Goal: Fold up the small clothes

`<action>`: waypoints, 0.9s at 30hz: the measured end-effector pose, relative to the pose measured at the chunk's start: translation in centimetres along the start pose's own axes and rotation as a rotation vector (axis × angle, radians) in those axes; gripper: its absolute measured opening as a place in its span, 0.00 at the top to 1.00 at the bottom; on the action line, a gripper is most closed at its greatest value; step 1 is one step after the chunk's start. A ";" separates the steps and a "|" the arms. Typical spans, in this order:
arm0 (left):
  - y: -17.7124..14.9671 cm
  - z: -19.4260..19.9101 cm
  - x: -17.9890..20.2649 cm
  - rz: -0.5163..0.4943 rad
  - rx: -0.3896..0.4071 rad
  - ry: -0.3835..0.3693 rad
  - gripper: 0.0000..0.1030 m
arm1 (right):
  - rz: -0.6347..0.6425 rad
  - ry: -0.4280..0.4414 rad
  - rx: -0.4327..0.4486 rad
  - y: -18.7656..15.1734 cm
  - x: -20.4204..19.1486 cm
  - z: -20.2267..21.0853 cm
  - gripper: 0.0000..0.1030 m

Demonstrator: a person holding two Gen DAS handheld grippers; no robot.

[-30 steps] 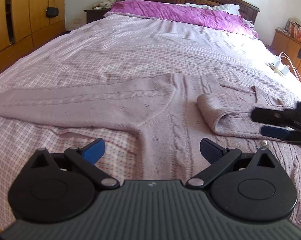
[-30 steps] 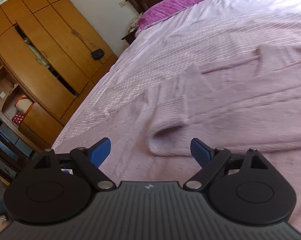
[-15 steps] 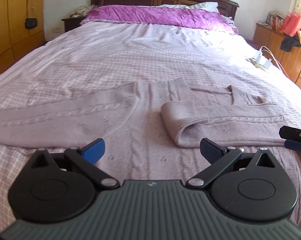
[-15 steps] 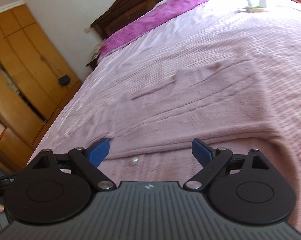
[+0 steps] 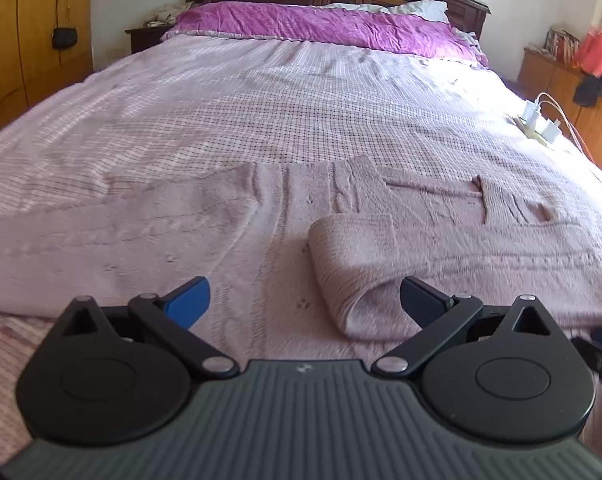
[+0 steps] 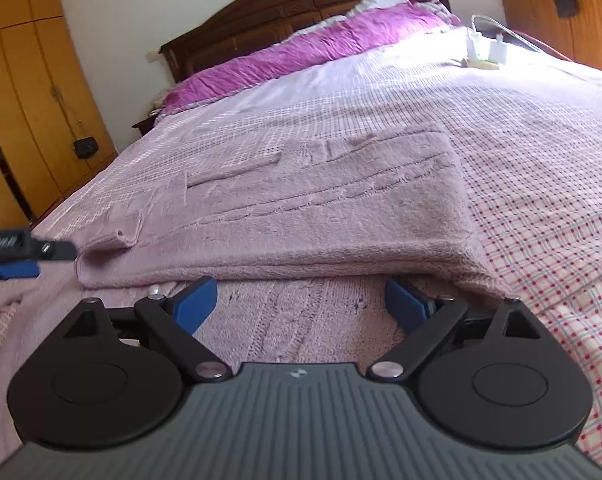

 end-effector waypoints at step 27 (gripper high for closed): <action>0.0 -2.2 -4.2 -0.001 0.031 0.167 0.35 | 0.025 -0.098 0.019 0.4 0.4 0.5 0.01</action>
Point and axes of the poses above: each gripper's, at about its wrist camera, not at the fingertips, and z roughly against the way its jaws point, x to its right, y to its top, the point moved 1 cm from there along -z, roughly the way its jaws point, and after that the axes turned 3 degrees about z, right-handed, at the moved point
